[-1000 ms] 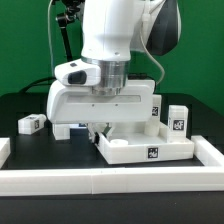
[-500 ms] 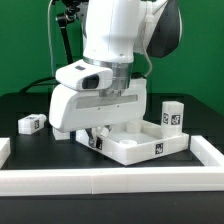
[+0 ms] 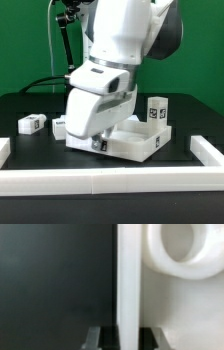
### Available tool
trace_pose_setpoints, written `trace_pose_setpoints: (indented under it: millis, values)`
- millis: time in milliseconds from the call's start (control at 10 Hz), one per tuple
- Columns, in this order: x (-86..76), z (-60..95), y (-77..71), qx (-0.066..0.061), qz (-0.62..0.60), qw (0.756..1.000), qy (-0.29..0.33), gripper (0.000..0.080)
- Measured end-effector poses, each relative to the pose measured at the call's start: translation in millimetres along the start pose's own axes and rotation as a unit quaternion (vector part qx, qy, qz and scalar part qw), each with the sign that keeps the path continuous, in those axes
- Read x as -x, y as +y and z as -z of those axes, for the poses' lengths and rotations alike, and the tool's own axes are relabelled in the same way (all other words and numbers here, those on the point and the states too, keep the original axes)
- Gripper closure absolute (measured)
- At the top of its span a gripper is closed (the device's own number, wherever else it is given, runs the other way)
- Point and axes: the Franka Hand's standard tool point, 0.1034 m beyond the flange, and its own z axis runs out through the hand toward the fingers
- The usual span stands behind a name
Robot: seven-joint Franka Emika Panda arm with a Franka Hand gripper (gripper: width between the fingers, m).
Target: Assemble square table
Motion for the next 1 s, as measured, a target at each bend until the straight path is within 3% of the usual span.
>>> trace_pose_setpoints:
  millis: [300,600,800,1000]
  values:
    - [-22.6,2.6,9.3,0.010,0.119,0.993,-0.015,0.0740]
    - [-14.6,0.4,11.6,0.011,0.191,0.981,-0.026,0.0740]
    - [-17.5,1.3,10.9,0.012,0.189,0.982,-0.024,0.0740]
    - [-38.7,10.4,14.0,0.003,0.191,0.981,-0.025,0.0740]
